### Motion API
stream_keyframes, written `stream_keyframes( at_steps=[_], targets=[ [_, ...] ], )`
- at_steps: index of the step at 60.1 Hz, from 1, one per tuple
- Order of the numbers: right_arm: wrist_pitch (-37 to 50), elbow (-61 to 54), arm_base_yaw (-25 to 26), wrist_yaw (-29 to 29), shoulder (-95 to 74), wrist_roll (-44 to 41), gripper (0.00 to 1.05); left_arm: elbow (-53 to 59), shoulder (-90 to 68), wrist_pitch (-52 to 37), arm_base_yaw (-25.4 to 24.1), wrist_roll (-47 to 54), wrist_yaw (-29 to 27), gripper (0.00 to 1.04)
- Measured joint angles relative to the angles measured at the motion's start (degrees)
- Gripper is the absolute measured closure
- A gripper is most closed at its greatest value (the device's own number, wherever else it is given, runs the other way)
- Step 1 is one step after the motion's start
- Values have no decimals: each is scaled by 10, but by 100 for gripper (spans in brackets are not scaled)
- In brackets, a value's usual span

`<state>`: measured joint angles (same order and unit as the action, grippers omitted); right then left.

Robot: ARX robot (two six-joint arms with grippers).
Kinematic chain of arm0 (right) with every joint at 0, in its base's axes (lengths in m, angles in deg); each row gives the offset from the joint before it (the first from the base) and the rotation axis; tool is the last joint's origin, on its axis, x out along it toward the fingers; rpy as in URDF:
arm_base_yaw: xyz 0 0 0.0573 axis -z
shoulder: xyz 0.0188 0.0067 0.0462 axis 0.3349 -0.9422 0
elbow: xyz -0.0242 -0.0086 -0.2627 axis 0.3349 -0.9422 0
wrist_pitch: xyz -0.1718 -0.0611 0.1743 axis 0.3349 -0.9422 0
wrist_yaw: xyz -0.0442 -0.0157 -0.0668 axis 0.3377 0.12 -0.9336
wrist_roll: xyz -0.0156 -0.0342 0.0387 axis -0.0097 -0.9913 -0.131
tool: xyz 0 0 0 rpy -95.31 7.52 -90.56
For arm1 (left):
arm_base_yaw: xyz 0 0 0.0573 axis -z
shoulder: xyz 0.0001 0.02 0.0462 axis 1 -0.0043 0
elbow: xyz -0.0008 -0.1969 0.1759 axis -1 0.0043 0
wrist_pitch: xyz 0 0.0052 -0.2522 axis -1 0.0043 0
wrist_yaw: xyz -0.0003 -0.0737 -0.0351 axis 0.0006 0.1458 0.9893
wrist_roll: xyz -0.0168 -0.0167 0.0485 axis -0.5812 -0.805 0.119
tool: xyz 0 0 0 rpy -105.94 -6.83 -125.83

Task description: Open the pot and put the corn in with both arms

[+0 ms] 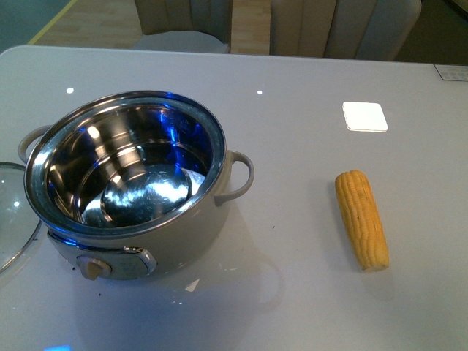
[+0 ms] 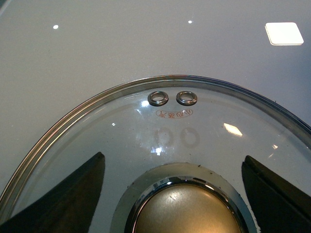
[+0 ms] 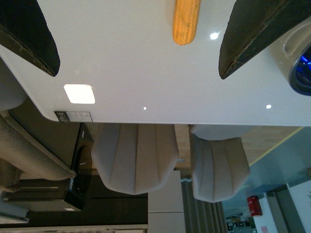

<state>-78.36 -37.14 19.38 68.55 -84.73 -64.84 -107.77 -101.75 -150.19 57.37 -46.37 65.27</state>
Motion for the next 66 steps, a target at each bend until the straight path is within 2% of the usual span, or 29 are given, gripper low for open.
stream_keyframes(
  at_steps=[12,23,37,51,57,60,66],
  targets=[
    [0,0,0,0,0,0,9,49,115,-4,0,-42,-1,7],
    [0,0,0,0,0,0,9,120,275,21,-6,-96,26,7],
    [0,0,0,0,0,0,9,215,539,136,-4,-181,61,7],
    [0,0,0,0,0,0,9,270,747,262,32,-217,57,7],
    [0,0,0,0,0,0,9,323,812,187,74,-222,-44,24],
    [0,0,0,0,0,0,9,350,854,186,102,-223,-83,36],
    [0,0,0,0,0,0,9,383,904,208,139,-224,-122,56]
  ],
)
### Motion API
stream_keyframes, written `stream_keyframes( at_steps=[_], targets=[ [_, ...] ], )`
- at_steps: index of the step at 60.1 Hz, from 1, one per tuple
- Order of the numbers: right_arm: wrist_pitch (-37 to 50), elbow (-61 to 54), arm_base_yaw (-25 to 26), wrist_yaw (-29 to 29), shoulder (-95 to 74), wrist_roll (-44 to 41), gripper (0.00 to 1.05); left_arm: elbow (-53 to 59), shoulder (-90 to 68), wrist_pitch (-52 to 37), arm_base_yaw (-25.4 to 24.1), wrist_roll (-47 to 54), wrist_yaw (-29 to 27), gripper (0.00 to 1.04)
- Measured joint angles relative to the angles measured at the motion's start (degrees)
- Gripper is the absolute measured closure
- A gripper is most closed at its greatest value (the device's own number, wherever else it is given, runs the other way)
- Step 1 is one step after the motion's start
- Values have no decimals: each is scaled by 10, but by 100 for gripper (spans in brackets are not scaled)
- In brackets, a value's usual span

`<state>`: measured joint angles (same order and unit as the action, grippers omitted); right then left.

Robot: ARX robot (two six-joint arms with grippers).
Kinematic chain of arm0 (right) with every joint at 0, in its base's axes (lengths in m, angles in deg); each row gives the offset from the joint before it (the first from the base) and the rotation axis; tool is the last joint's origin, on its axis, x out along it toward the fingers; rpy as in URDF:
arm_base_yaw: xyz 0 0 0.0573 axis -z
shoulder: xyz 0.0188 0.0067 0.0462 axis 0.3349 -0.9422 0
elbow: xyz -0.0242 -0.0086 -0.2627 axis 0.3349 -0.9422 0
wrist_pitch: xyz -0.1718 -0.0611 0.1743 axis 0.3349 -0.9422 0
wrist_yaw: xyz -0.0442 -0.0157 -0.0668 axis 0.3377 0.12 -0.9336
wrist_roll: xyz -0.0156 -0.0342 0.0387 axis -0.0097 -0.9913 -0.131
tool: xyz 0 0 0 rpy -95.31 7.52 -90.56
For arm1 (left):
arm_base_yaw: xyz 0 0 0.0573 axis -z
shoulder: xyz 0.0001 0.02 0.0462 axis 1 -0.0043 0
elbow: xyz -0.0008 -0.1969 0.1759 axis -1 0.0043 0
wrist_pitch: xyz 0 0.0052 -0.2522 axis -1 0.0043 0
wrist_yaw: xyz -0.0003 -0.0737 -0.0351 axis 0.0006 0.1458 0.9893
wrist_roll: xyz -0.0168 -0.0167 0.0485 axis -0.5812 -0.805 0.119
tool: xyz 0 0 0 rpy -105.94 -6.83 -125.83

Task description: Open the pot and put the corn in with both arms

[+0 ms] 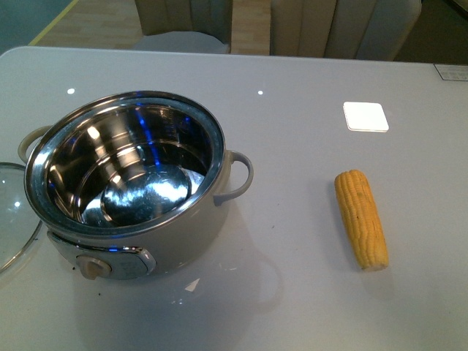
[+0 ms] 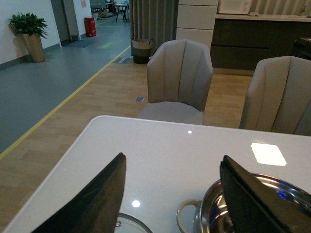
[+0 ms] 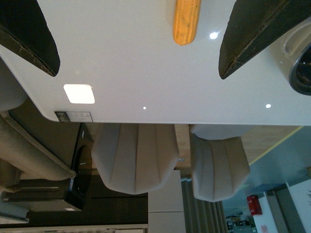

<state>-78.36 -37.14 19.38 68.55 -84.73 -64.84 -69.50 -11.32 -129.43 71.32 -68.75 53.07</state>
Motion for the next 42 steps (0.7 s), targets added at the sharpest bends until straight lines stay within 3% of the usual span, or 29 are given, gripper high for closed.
stream_keyframes(
  at_steps=[16,33,38,42],
  targets=[
    [0,0,0,0,0,0,9,43,113,68,70,-4,-69,102],
    [0,0,0,0,0,0,9,79,198,113,120,-3,-117,101],
    [0,0,0,0,0,0,9,79,235,146,164,-3,-172,101],
    [0,0,0,0,0,0,9,79,257,165,179,-3,-172,101]
  ],
)
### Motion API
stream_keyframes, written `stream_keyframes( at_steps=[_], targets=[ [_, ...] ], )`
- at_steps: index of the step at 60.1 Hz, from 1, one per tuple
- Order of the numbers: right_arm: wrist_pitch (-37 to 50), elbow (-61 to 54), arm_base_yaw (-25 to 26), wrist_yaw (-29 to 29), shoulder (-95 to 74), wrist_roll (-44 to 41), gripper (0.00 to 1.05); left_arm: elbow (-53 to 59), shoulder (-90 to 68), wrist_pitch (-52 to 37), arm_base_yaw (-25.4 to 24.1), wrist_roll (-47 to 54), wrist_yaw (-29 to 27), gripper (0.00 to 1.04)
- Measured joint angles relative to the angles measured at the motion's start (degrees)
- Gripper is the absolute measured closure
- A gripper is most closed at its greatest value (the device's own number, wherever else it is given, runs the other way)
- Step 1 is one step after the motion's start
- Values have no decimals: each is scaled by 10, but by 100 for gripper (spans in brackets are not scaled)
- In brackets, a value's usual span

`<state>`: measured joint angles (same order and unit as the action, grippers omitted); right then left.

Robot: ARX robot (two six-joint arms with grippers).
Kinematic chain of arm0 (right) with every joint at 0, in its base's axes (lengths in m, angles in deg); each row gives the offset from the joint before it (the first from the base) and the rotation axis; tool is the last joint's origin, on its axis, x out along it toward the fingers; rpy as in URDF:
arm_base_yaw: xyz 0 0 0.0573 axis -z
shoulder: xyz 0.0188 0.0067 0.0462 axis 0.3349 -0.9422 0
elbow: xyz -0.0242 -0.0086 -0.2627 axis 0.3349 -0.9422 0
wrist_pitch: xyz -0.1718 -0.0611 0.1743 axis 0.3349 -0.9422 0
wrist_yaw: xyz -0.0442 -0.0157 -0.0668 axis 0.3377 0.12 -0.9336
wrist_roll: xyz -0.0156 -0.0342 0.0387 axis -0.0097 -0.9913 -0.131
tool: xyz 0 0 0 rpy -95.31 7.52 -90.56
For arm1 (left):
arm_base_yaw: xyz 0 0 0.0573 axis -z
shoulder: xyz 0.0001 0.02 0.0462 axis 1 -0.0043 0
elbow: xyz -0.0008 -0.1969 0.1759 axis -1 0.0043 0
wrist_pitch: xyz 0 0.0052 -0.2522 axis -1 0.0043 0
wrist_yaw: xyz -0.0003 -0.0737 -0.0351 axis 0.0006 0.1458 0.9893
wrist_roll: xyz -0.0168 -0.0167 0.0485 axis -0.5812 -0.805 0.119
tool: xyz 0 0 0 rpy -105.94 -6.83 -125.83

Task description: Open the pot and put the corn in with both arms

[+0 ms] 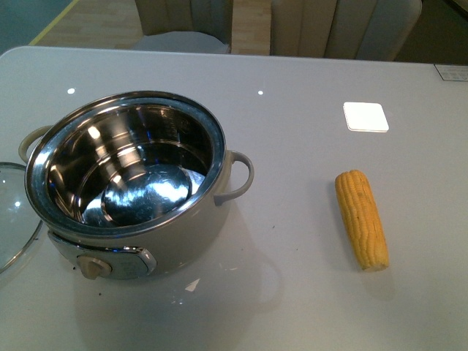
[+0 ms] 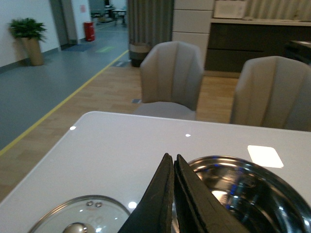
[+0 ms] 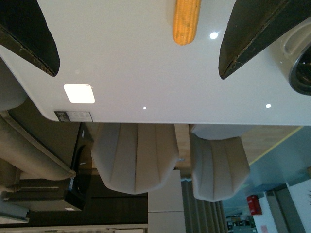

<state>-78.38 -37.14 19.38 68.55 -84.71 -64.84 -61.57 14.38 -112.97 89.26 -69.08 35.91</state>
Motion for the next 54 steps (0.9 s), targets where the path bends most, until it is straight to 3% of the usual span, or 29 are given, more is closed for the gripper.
stream_keyframes(
  at_steps=[17,44,49,54],
  targets=[
    [0,0,0,0,0,0,9,0,95,93,3,0,-6,101],
    [0,0,0,0,0,0,9,0,173,170,3,0,-6,101],
    [0,0,0,0,0,0,9,0,237,254,3,0,-6,101],
    [0,0,0,0,0,0,9,0,267,268,3,0,-6,101]
  ],
)
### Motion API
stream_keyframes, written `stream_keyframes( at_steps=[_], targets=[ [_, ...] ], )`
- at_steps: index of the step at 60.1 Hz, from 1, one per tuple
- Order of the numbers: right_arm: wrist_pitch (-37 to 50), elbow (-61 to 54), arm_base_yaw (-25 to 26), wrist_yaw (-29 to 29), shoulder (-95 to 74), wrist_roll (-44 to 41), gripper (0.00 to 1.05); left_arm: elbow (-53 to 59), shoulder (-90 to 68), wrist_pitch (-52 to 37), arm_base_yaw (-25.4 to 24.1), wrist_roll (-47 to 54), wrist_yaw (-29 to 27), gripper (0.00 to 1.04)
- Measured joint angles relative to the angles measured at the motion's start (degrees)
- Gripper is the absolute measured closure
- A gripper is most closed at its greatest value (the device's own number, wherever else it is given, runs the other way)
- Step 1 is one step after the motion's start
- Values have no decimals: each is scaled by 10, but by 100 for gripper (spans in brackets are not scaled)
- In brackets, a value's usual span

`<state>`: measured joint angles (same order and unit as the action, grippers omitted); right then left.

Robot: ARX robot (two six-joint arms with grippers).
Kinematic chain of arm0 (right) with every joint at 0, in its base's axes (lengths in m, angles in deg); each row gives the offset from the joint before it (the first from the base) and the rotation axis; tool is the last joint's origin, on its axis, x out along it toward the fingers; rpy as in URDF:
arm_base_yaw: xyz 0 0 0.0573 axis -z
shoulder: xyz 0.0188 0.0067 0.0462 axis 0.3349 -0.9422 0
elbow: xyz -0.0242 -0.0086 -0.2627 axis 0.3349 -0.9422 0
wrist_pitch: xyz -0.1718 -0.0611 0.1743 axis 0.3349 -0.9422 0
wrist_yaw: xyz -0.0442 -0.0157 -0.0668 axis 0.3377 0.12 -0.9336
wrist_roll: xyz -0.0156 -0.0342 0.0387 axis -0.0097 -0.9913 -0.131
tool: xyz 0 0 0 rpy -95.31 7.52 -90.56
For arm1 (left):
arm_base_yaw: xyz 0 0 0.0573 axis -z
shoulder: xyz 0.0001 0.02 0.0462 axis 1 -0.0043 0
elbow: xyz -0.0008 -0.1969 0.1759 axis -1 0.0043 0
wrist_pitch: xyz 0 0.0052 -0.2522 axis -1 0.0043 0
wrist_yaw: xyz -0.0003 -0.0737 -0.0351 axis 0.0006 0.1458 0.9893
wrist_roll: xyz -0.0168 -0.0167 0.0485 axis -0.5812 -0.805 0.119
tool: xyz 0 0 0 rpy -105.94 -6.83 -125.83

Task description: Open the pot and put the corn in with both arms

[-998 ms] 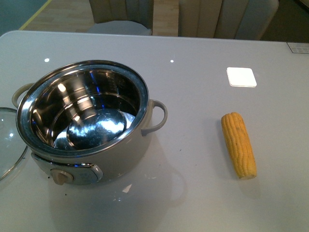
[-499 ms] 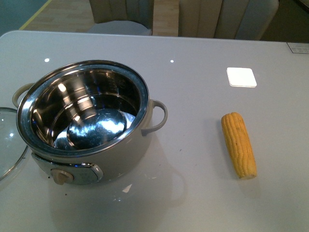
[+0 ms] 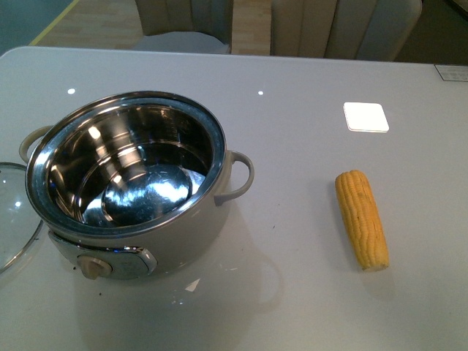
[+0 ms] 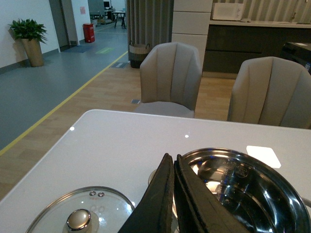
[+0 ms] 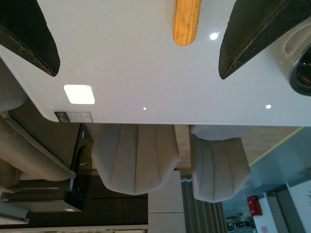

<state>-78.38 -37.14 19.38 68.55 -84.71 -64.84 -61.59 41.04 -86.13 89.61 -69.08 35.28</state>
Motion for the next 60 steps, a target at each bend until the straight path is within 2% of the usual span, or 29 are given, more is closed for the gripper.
stream_keyframes(
  at_steps=[8,28,30,33,36,39,48,60],
  targets=[
    [0,0,0,0,0,0,9,0,3,3,0,-1,0,100],
    [0,0,0,0,0,0,9,0,4,3,0,0,0,39],
    [-37,13,7,27,-18,15,9,0,4,3,0,0,0,34],
    [-174,73,17,79,-106,75,9,0,4,3,0,0,0,23],
    [-250,108,14,91,-188,128,9,0,4,3,0,0,1,14],
    [-260,115,12,99,-248,155,9,0,4,3,0,0,0,6],
    [-159,126,13,73,-405,168,9,0,4,3,0,0,0,7],
    [0,166,-26,32,-630,150,9,0,4,3,0,0,0,7]
  ],
)
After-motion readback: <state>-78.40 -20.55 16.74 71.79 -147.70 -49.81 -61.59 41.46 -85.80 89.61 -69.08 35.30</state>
